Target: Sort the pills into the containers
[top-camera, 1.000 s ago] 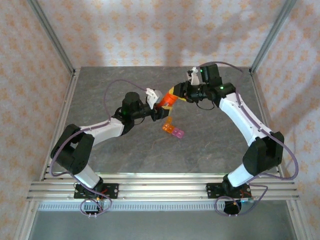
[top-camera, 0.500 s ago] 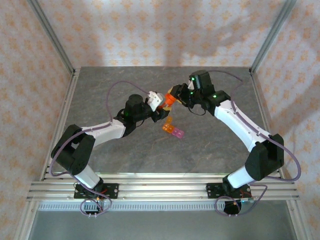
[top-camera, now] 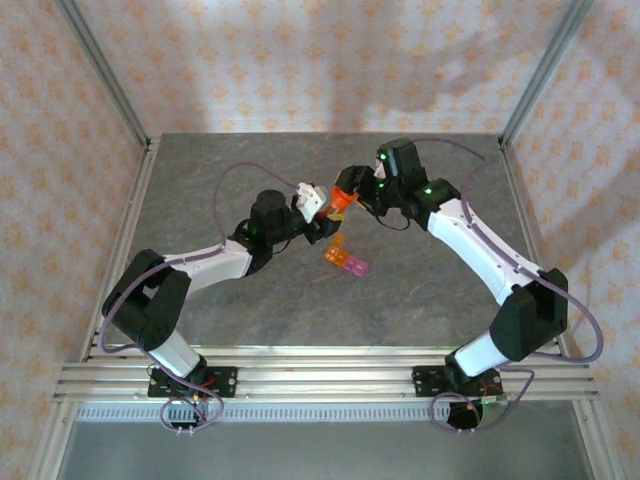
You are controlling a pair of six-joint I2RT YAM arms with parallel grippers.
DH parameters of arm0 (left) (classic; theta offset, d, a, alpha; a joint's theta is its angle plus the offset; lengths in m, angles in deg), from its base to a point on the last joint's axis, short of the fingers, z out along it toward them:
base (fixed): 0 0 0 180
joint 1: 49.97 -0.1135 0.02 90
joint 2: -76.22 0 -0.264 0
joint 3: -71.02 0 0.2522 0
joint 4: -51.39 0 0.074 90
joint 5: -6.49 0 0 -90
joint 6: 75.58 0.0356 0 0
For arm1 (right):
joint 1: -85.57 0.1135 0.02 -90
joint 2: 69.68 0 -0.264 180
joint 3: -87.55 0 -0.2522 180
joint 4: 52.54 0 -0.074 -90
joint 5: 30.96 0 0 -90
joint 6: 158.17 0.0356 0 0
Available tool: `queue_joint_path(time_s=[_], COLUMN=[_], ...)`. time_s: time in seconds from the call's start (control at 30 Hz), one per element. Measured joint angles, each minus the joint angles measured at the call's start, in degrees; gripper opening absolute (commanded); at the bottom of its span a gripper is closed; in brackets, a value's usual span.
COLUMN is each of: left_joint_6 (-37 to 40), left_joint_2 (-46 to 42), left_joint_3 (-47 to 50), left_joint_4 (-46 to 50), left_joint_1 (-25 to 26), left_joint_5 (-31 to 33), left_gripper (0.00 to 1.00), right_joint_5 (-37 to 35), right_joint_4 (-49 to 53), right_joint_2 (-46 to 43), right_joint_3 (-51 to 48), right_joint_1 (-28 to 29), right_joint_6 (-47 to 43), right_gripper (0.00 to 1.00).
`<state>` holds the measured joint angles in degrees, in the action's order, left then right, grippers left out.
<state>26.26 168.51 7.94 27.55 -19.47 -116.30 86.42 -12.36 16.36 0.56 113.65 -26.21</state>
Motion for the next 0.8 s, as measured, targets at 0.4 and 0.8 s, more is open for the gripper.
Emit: queue_joint_path(time_s=[0.4,0.8], left_joint_6=[-3.3,-6.6], left_joint_2=[0.0,0.0], left_joint_3=[0.0,-1.6], left_joint_4=[-3.5,-2.1], left_joint_1=[-1.7,-2.8], left_joint_5=[-5.4,-13.8], left_gripper=[0.00,0.00], right_joint_5=[0.0,12.7], right_joint_4=[5.6,17.2], right_joint_2=[-5.7,-1.0], right_joint_3=[3.4,17.8], right_joint_1=[-3.1,-7.8], right_joint_6=[-7.8,-39.6], right_gripper=[0.89,0.85])
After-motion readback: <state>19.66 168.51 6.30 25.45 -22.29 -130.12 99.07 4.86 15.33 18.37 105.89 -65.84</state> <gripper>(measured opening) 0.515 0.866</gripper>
